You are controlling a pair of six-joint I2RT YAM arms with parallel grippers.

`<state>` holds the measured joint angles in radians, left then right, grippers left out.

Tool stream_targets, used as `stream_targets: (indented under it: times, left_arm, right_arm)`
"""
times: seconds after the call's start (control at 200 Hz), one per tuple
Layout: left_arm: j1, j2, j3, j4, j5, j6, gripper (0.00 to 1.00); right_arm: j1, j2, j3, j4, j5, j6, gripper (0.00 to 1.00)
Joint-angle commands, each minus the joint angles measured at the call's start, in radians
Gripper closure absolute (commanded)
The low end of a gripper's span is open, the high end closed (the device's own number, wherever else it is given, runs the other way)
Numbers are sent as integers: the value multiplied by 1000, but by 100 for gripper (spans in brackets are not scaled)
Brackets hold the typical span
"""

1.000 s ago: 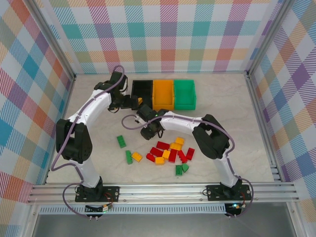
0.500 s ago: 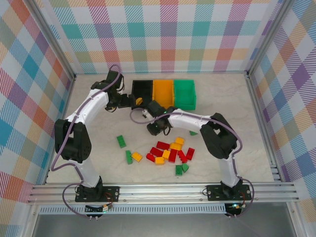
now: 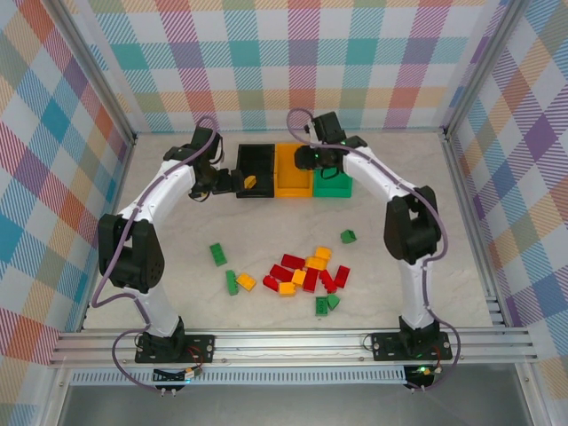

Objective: Sort the legos into containers by color
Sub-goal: Place the lego in the container, then move the lego to the center of the table.

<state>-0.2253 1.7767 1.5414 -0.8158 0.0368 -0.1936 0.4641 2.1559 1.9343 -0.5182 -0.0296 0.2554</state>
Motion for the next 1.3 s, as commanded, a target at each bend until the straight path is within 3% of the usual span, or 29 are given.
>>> stream_targets:
  times: [0.0,0.14,0.335,0.675,0.775,0.875,1.295]
  left_arm:
    - [17,-22,-6,-15,8,-7,7]
    - [16,-26,-6,-13,20,-9,7]
    - [17,-19,-4,-10,52,-16,7]
    - [18,-5,-3,-14,55,-21,7]
    - [18,-2,-3,-14,51,-20,7]
    - [18,4,0,-14,58,-21,7]
    - [20,7,4,-19,53,-19,7]
  right_arm:
    - [18,49,64,-102,-52,1,46]
    - [30,-37,-79,-26,-70,12,42]
    - [60,-241,-423,101,-122,-6,34]
    - [236,-395,-721,45,-67,-111,32]
    - [287,-405,-755,18,-91,-175,32]
    - [344,-375,-751,-28,10,-211,32]
    - [371,-326,-768,-54,-12,-217,37]
